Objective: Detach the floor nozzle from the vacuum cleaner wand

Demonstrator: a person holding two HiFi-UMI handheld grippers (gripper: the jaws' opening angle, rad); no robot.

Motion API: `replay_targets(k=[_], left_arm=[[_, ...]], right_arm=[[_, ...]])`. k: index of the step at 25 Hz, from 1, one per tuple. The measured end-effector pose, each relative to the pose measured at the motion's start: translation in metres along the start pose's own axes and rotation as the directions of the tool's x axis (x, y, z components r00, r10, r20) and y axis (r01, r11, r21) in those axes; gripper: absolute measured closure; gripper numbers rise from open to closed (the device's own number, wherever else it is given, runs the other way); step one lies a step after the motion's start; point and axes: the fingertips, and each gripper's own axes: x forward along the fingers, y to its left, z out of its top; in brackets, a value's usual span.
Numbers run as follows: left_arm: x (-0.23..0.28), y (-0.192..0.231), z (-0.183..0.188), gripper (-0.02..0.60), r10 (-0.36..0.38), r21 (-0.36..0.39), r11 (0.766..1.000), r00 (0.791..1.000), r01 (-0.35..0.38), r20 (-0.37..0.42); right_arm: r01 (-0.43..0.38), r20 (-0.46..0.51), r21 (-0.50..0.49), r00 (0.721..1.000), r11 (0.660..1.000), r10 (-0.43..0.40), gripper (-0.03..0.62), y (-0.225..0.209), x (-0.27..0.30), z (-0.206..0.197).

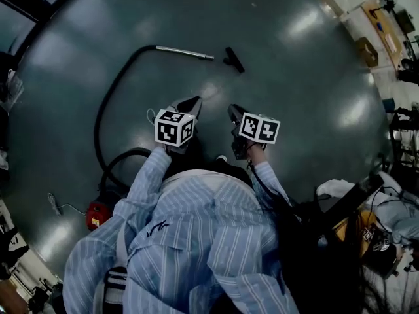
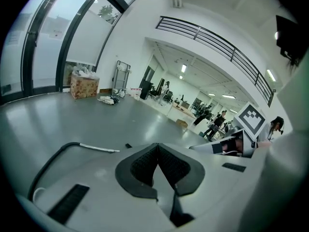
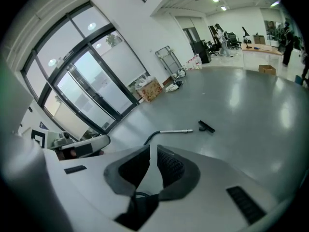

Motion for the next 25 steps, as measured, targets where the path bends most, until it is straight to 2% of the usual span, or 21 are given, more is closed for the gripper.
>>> replay_targets(k=[6, 15, 19, 25], left_arm=[[-0.013, -0.047, -0.018, 0.574, 0.037, -0.039, 0.999, 0.998, -0.035, 0.055], [-0.026, -0.141, -0.090, 0.574, 0.115, -0.075, 0.991, 0.992, -0.110, 0.058], [-0.036, -0.158, -0.114, 0.574, 0.153, -0.093, 0.985, 0.987, -0.148, 0.042], [-0.039, -0.159, -0.116, 0.574, 0.169, -0.121, 0.979, 0.985, -0.164, 0.038]], right_arm=[[-0.029, -0.007, -0.027, 1.000, 0.999, 0.029, 0.542, -0.020, -0.042, -0.033], [-0.103, -0.070, -0.078, 0.993, 0.992, 0.098, 0.543, -0.065, -0.096, -0.085], [-0.140, -0.105, -0.089, 0.986, 0.986, 0.130, 0.543, -0.068, -0.106, -0.106], [-0.174, -0.122, -0.125, 0.980, 0.977, 0.159, 0.543, -0.056, -0.112, -0.118]])
